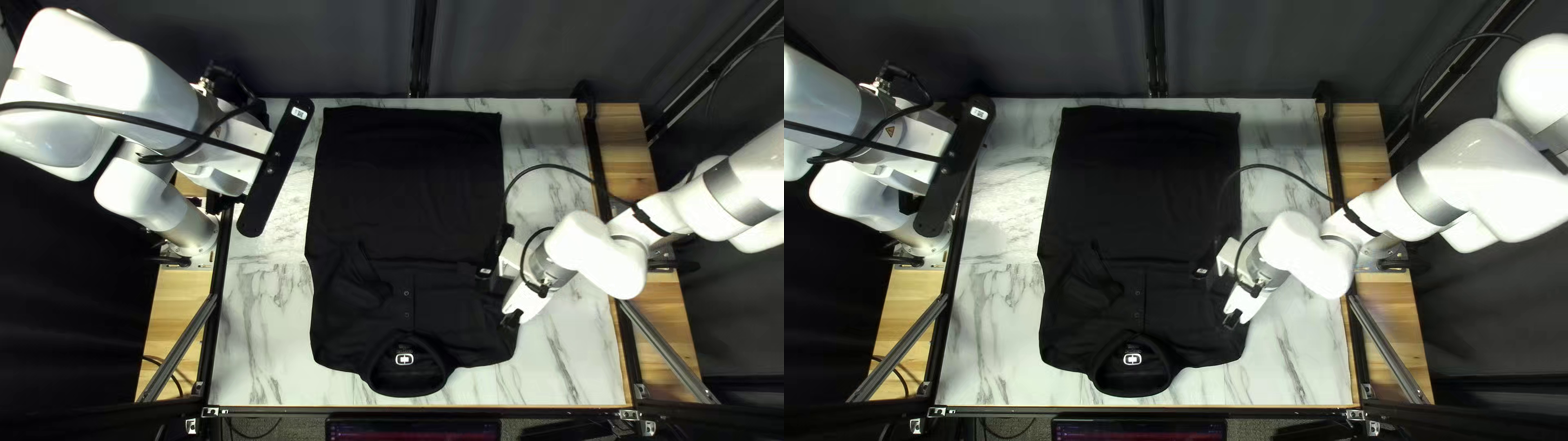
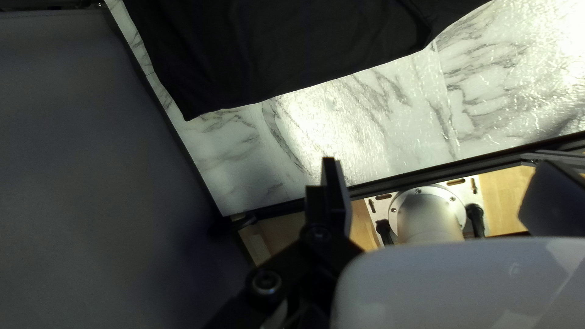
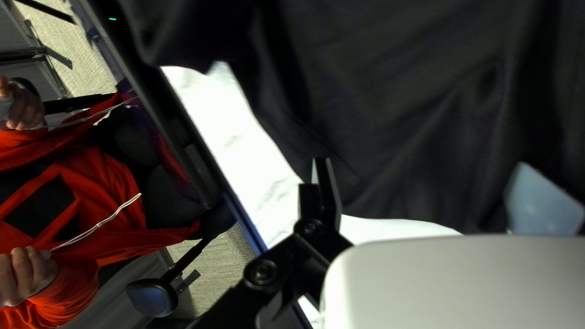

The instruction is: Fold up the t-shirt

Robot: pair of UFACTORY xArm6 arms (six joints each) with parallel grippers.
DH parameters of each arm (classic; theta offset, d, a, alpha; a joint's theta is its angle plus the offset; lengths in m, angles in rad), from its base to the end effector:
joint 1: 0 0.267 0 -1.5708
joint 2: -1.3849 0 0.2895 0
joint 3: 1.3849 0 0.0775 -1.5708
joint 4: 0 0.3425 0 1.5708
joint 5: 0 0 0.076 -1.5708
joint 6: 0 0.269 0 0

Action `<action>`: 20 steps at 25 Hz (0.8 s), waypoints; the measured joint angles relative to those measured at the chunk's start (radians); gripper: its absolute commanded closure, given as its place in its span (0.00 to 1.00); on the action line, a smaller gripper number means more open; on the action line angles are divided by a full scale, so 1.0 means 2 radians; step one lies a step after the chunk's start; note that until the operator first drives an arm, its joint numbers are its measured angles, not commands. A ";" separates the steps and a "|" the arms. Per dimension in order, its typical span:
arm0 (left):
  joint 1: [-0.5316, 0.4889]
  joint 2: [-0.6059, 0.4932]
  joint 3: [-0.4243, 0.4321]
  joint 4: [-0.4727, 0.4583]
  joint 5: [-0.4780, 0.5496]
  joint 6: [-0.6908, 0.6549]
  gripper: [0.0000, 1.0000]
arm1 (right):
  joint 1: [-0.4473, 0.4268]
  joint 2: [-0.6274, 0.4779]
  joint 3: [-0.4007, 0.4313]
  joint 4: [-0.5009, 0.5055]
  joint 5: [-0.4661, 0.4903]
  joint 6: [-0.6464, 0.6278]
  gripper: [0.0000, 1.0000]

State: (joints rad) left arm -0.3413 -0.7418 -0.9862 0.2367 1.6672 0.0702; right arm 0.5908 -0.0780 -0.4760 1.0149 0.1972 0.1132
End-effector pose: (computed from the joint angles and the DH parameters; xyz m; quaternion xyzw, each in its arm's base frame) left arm 0.2707 -0.0277 0.3868 -0.9747 0.1882 -0.0457 0.1120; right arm 0.3705 0.2262 0.0734 -0.9426 0.2358 -0.0841 0.2208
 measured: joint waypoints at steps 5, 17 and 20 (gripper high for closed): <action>0.000 0.000 0.000 0.000 0.000 0.000 0.00 | 0.010 -0.020 0.018 -0.052 -0.005 0.061 0.00; 0.000 0.000 0.000 0.000 0.000 0.000 0.00 | 0.022 -0.041 0.062 -0.073 -0.018 0.114 0.00; 0.000 0.000 0.000 0.000 0.000 0.000 0.00 | 0.030 -0.016 0.046 -0.017 -0.023 0.067 0.00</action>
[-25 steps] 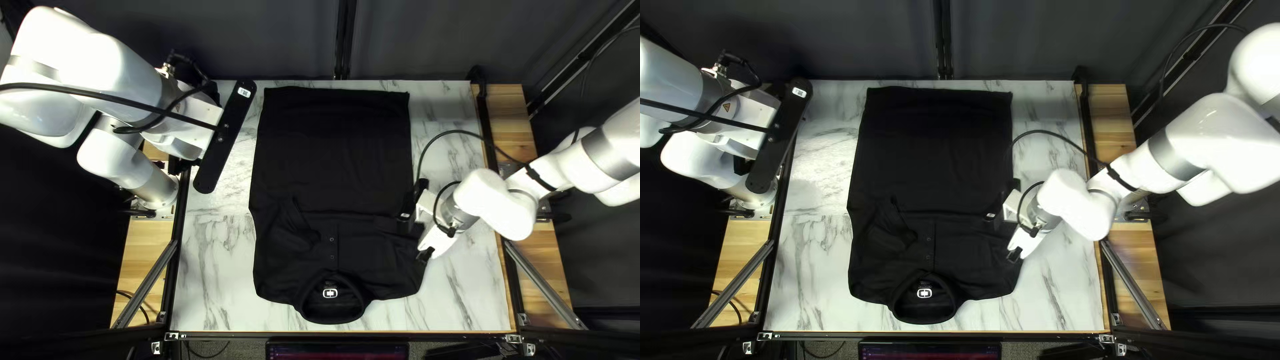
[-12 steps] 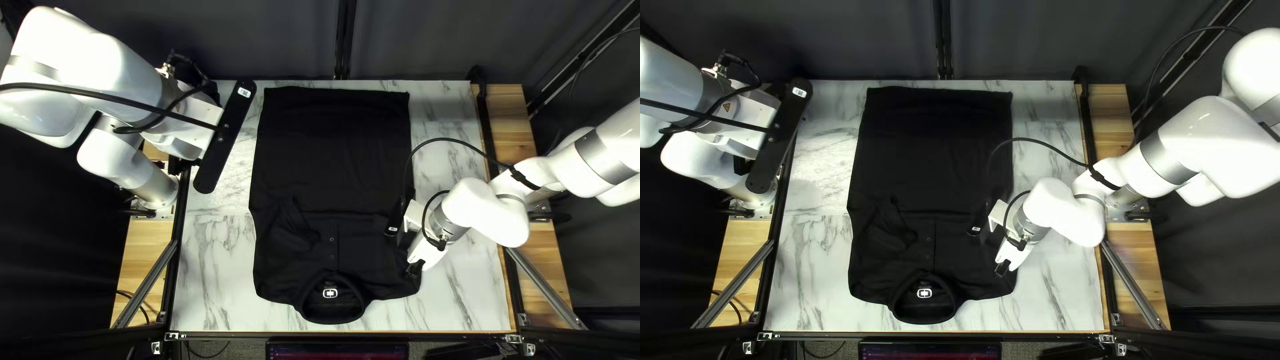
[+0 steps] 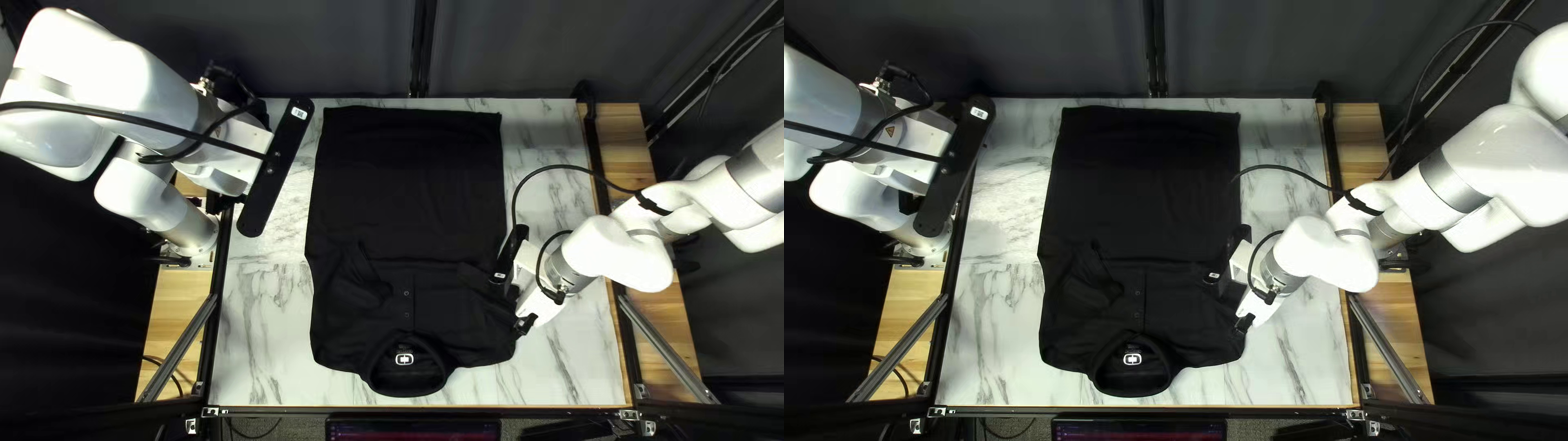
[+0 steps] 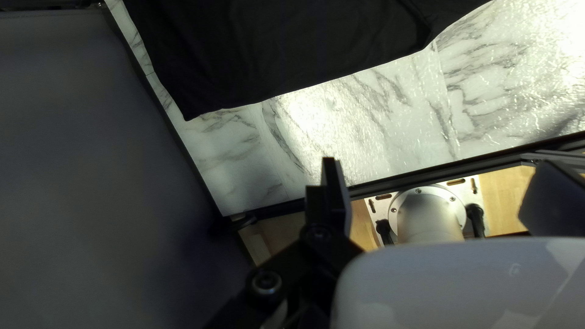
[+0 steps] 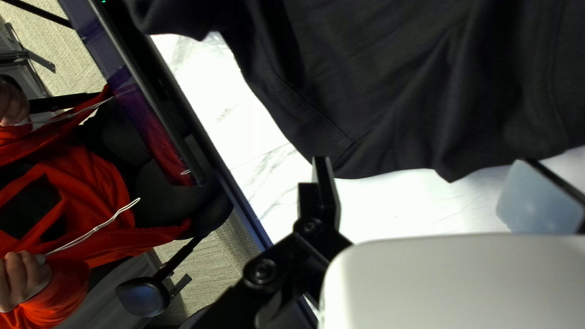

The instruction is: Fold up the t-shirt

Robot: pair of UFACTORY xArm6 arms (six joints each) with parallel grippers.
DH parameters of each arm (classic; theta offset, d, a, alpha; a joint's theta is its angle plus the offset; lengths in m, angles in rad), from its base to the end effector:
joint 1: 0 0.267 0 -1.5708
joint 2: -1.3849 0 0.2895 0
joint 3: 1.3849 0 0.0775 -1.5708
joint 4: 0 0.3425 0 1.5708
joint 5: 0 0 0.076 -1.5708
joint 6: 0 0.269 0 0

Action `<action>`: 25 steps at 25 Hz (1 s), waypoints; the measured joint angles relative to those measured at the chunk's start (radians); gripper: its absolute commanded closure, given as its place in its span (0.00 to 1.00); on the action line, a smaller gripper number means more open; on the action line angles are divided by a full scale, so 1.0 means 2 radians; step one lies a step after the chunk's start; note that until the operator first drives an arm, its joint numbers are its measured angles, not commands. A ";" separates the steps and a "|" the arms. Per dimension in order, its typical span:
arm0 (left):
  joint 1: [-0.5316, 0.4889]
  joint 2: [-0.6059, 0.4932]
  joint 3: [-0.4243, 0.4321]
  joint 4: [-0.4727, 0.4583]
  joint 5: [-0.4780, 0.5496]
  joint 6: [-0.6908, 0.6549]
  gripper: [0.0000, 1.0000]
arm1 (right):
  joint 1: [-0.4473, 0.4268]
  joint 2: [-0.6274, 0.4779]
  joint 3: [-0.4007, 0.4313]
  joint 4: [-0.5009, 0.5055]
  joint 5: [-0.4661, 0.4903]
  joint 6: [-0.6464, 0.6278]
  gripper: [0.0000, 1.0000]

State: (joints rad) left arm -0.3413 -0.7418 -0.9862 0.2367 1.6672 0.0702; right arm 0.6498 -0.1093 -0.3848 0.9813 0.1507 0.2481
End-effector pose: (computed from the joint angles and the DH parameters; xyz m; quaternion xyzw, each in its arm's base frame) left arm 0.2707 -0.0277 0.3868 -0.9747 0.1882 -0.0457 0.1120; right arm 0.3370 0.2198 0.0558 -0.9407 0.2646 -0.0710 0.1999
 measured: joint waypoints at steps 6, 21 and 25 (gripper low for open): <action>0.000 0.000 0.000 0.000 0.000 0.000 0.00 | 0.002 0.041 -0.044 0.061 0.000 -0.063 0.00; 0.000 0.000 0.000 0.000 0.000 0.000 0.00 | -0.034 -0.044 -0.004 -0.166 0.038 0.115 0.00; 0.000 0.000 0.000 0.000 0.000 0.000 0.00 | -0.046 -0.104 0.036 -0.219 0.066 0.162 0.00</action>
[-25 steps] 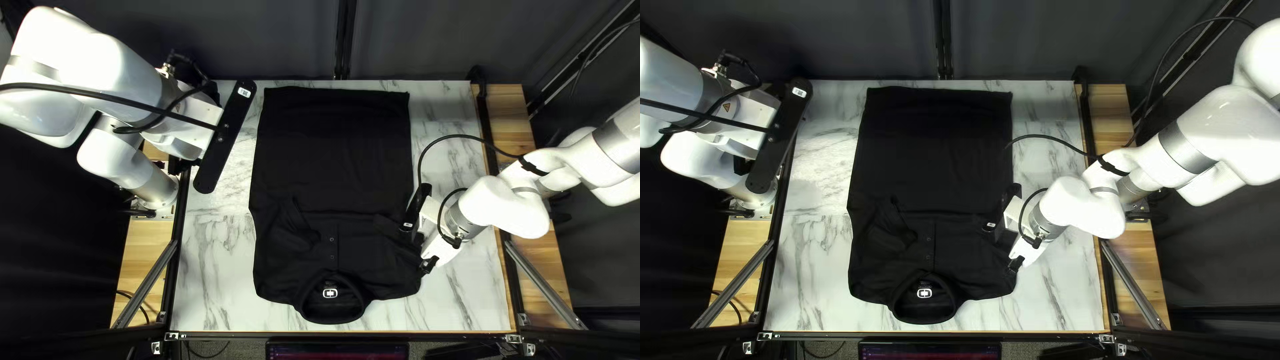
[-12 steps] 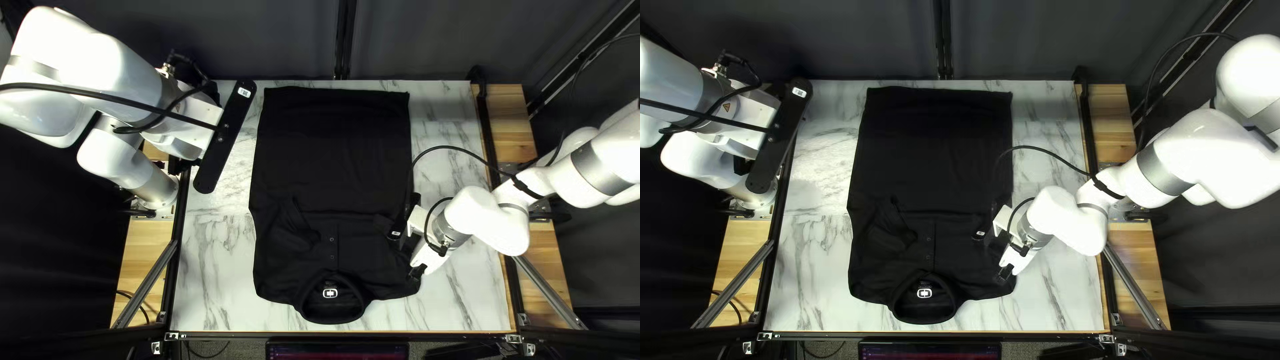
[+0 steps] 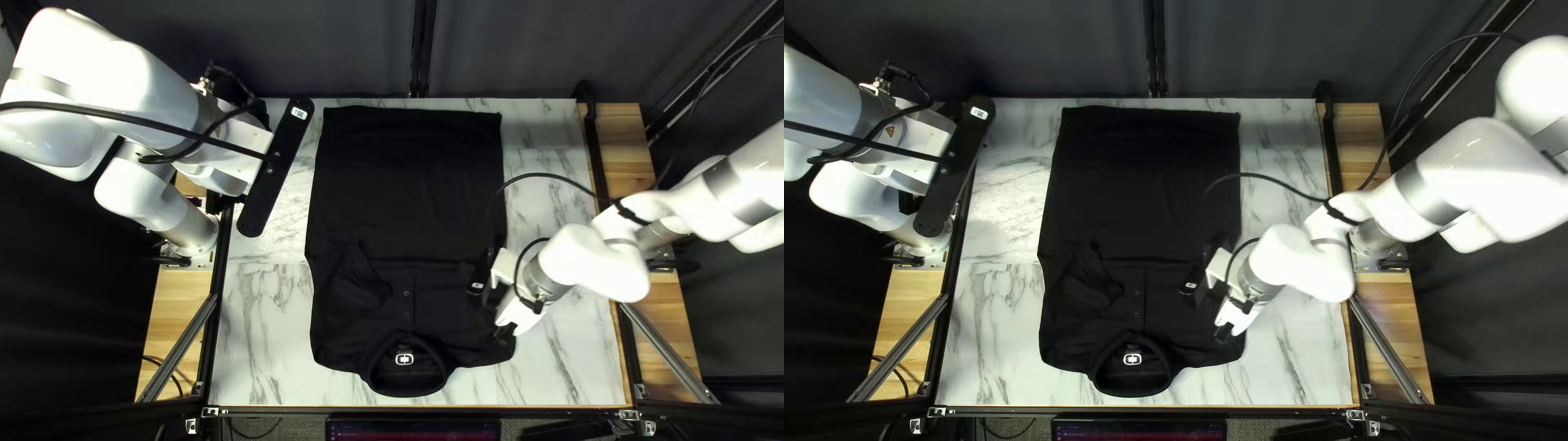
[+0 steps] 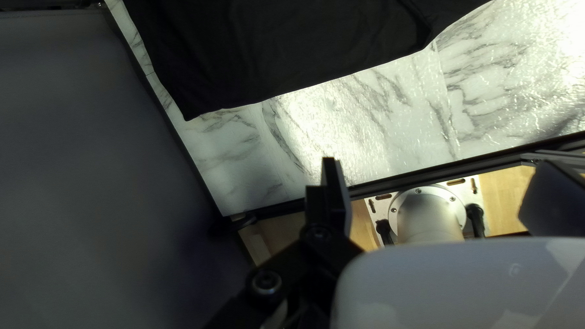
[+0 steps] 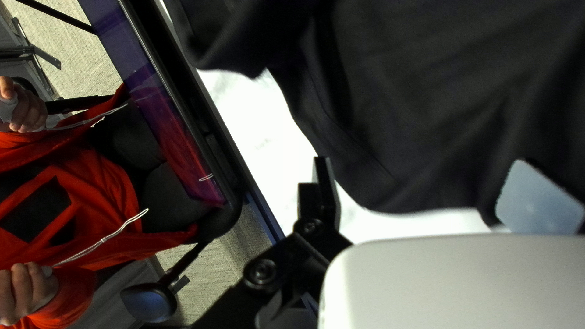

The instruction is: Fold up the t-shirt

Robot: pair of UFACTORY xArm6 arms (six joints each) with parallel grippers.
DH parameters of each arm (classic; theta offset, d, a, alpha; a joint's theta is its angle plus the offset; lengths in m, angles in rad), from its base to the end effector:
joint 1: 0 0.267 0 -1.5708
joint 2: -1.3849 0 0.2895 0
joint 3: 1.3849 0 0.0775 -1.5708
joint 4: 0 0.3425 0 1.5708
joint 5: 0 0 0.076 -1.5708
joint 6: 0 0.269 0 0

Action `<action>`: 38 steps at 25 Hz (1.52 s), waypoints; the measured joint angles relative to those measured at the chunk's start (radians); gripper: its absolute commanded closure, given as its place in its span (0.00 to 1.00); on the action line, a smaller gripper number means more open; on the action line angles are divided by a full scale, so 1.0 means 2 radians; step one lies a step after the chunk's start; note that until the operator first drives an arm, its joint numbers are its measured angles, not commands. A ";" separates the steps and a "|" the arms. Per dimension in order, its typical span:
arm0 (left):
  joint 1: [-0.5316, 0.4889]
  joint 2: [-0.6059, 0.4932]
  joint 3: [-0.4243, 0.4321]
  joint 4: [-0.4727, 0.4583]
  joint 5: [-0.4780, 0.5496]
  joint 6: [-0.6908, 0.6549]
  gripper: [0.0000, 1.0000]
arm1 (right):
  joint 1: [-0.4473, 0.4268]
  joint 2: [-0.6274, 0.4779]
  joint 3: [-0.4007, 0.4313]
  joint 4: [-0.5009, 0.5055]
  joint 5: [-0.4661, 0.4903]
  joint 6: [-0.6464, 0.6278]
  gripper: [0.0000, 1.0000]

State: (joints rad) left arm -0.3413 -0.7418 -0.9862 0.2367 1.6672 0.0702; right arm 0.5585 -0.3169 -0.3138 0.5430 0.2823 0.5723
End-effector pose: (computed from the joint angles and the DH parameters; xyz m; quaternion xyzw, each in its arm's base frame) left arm 0.2707 -0.0277 0.3868 -0.9747 0.1882 -0.0457 0.1120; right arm 0.3304 0.2076 0.0964 -0.9471 0.2473 -0.0777 0.1893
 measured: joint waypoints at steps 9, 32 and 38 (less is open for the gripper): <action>0.000 0.000 0.000 0.000 0.000 0.000 0.00 | 0.021 0.059 -0.012 0.010 -0.031 0.006 0.05; 0.000 0.000 0.000 0.000 0.000 0.000 0.00 | -0.027 0.090 -0.087 -0.166 0.064 0.136 1.00; 0.000 0.000 0.000 0.000 0.000 0.000 0.00 | -0.037 0.093 -0.111 -0.176 0.078 0.137 1.00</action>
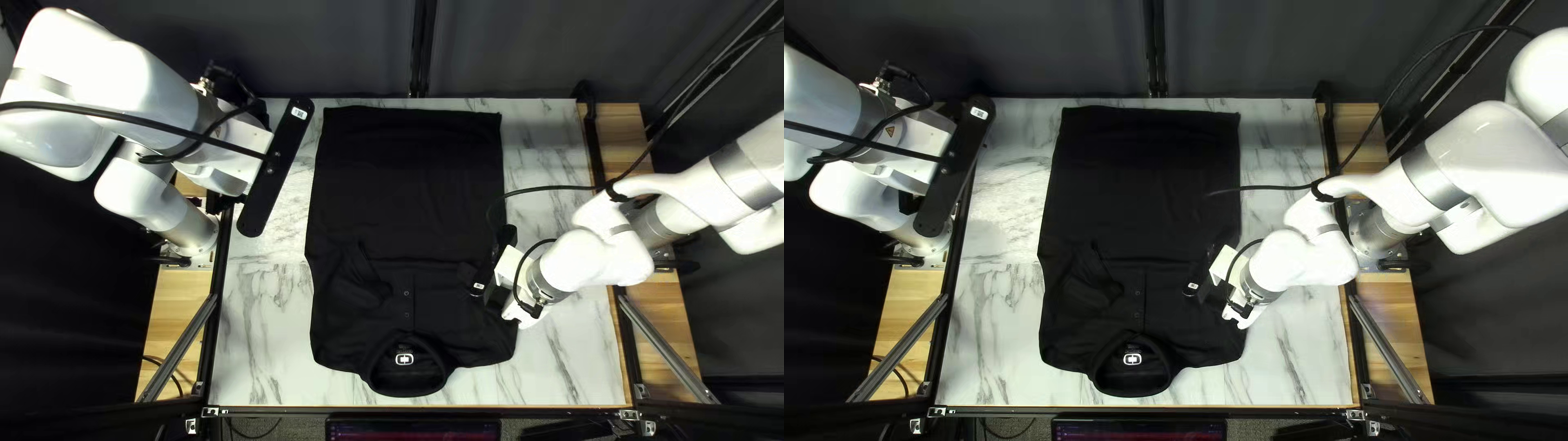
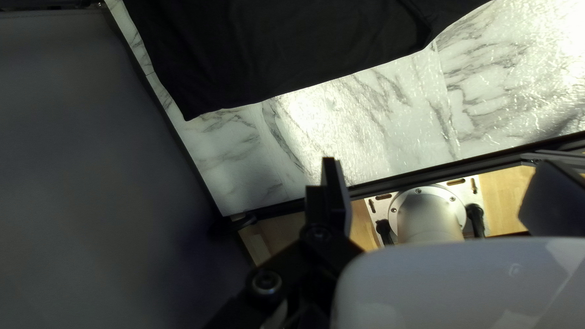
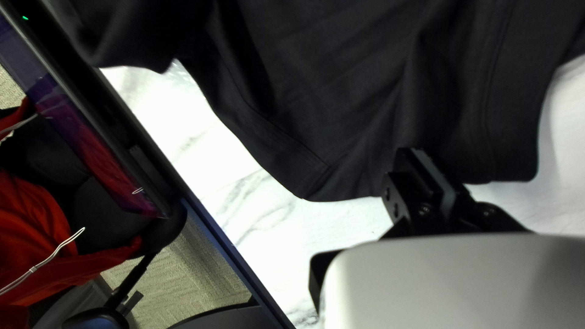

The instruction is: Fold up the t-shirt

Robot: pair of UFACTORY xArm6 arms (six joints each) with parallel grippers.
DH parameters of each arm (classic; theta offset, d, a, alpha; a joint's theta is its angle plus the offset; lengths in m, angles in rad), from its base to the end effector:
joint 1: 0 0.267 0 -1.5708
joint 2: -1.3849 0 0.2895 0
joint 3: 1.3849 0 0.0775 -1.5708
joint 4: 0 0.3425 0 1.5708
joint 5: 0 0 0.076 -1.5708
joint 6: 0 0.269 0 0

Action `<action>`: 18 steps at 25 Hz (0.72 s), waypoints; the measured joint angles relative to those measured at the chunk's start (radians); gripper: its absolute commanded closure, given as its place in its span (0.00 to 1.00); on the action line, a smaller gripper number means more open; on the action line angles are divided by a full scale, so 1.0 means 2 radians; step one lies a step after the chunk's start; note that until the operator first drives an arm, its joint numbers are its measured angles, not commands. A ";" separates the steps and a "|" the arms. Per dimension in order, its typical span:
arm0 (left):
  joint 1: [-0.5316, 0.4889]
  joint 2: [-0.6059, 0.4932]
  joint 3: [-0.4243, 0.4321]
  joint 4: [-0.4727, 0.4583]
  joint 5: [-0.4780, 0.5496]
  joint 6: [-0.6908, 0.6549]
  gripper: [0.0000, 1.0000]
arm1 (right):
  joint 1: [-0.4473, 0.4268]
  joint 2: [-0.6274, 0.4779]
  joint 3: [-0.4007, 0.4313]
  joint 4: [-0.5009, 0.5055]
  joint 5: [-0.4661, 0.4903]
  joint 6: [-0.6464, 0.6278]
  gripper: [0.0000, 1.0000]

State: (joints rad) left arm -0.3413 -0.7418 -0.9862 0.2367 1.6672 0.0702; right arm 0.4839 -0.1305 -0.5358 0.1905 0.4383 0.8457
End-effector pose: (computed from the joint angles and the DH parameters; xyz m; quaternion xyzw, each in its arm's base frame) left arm 0.2707 -0.0277 0.3868 -0.9747 0.1882 -0.0457 0.1120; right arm 0.3714 0.2049 0.0904 -0.9583 0.2576 -0.0583 0.1091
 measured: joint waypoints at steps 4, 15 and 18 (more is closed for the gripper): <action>0.000 0.000 0.000 0.000 0.000 0.000 0.00 | -0.004 0.007 -0.018 -0.002 0.006 0.000 1.00; 0.000 0.000 0.000 0.000 0.000 0.000 0.00 | -0.013 0.075 -0.072 0.028 -0.016 -0.019 0.98; 0.000 0.000 0.000 0.000 0.000 0.000 0.00 | -0.012 0.106 -0.099 0.035 -0.021 -0.030 0.00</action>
State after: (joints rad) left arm -0.3413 -0.7418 -0.9862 0.2367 1.6672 0.0702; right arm 0.4601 0.0810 -0.7343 0.2595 0.3972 0.7848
